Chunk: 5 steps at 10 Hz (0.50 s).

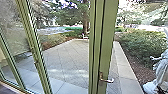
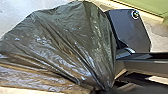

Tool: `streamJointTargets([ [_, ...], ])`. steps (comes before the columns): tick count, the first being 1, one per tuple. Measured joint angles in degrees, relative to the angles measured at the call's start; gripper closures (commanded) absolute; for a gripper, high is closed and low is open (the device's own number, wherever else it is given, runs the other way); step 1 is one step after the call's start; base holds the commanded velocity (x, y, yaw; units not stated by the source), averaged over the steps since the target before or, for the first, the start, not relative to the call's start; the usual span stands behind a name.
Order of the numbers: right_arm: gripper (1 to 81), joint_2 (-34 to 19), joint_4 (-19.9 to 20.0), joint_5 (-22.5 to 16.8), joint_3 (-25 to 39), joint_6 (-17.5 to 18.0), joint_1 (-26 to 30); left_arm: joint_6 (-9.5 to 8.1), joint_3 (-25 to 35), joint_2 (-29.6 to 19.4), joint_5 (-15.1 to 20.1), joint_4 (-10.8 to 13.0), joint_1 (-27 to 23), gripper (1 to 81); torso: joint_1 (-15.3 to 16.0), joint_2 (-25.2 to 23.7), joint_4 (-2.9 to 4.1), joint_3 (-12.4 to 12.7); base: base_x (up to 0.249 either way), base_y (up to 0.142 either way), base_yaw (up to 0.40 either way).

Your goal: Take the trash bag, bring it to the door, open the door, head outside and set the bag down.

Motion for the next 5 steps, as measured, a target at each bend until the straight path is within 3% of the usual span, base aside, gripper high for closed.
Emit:
streamJointTargets([
  [5,1.0,7.28,-0.02,-6.16,-6.79,9.57,7.96,0.00,-0.02,0.77,0.00,-0.50,0.00,81.1,0.02,0.02,0.00,-0.04,0.000,0.000,0.000],
])
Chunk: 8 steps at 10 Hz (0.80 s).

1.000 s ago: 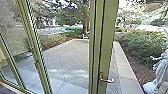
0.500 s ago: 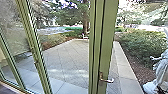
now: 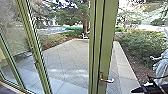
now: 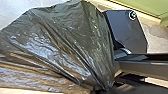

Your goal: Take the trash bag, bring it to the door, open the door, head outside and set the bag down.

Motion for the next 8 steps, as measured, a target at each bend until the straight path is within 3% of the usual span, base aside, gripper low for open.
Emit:
streamJointTargets([
  [4,1.0,7.01,-0.13,-1.15,-5.18,7.55,2.13,-0.04,-0.01,-0.16,-0.02,-0.30,0.00,81.1,0.00,0.02,0.00,0.00,0.000,0.000,0.000],
  [8,1.0,14.14,-0.44,-2.51,-12.62,11.50,3.34,-0.01,-0.01,-0.16,-0.07,-1.41,0.00,81.1,0.02,0.05,0.00,-0.02,0.000,0.000,0.000],
])
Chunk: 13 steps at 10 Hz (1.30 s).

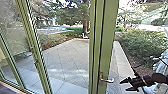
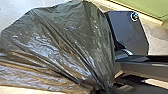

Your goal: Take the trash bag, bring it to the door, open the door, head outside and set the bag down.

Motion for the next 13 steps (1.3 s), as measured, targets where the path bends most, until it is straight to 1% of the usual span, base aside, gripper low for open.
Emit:
streamJointTargets([
  [3,1.0,5.40,-0.02,-0.66,-6.49,2.07,0.00,-0.02,0.00,0.00,-0.04,-0.02,0.00,81.1,0.02,0.02,0.00,-0.02,0.000,0.000,0.000],
  [4,1.0,6.90,-0.02,-0.77,-8.24,3.13,-0.02,-0.40,0.00,0.00,-0.09,-0.07,0.00,81.1,0.04,0.02,0.00,-0.05,0.000,0.000,0.000],
  [7,1.0,11.72,-0.02,-1.15,-13.29,5.99,0.24,-0.62,0.00,0.02,-0.15,-0.07,0.00,81.1,0.04,0.02,0.00,-0.07,0.000,0.000,0.000],
  [10,1.0,14.71,-0.05,-1.62,-18.33,8.85,0.80,-0.66,0.00,0.00,-0.20,-0.20,0.00,81.1,0.09,0.05,0.00,-0.09,0.000,0.000,0.000],
  [13,1.0,18.30,-0.17,-2.34,-23.77,10.14,1.51,-0.66,0.00,0.02,-0.17,-0.90,0.00,81.1,0.11,0.06,0.00,-0.11,0.000,0.000,0.000],
])
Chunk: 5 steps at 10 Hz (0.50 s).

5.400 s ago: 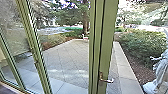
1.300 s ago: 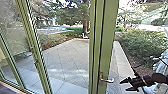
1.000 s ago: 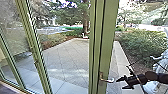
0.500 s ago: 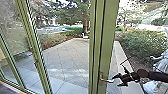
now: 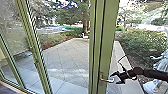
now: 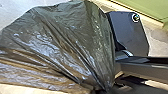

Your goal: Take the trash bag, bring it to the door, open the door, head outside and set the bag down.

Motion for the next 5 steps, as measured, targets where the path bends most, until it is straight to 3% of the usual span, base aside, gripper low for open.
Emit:
streamJointTargets([
  [5,1.0,6.29,-0.07,-1.18,-6.94,0.41,-2.32,-0.02,0.00,-0.02,0.02,-0.30,0.00,81.1,0.00,0.00,0.00,0.00,0.000,0.000,0.000],
])
